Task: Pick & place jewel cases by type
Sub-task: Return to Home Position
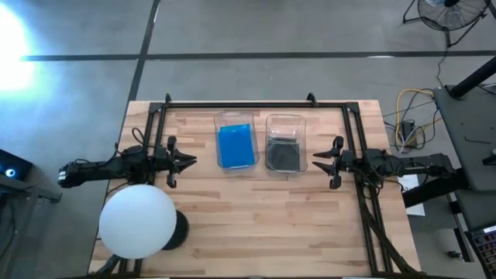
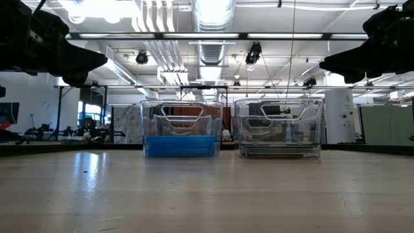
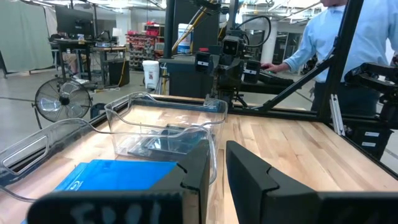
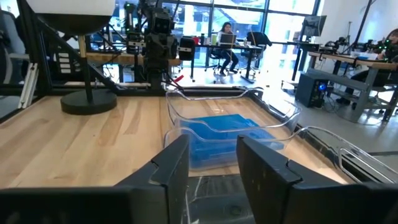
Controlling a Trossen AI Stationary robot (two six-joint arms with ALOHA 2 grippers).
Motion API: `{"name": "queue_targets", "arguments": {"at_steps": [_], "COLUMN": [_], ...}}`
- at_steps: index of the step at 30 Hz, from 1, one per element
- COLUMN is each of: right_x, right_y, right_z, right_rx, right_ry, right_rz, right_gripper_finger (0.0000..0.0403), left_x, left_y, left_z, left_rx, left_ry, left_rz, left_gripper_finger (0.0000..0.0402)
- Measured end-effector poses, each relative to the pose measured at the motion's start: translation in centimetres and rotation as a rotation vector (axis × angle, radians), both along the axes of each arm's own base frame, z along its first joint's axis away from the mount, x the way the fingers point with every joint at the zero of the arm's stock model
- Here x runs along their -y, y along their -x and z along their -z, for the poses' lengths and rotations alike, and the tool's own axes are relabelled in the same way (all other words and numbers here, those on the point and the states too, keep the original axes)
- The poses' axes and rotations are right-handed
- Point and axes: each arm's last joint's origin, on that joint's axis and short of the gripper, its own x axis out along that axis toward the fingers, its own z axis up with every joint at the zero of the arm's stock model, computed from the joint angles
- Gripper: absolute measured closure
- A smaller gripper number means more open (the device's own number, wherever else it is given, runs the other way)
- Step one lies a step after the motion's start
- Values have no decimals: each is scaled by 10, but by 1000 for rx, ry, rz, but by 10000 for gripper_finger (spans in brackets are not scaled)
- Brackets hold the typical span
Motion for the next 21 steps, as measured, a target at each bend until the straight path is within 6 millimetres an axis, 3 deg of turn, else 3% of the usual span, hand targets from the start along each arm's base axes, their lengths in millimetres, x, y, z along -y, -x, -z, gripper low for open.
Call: {"name": "queue_targets", "arguments": {"at_steps": [21], "right_x": [0], "right_y": [0], "right_z": [0], "right_rx": [0], "right_ry": [0], "right_rz": [0], "right_gripper_finger": [279], "left_x": [0], "left_y": [0], "left_z": [0], "left_rx": [0], "left_ry": [0], "left_rz": [0], "left_gripper_finger": [364]}}
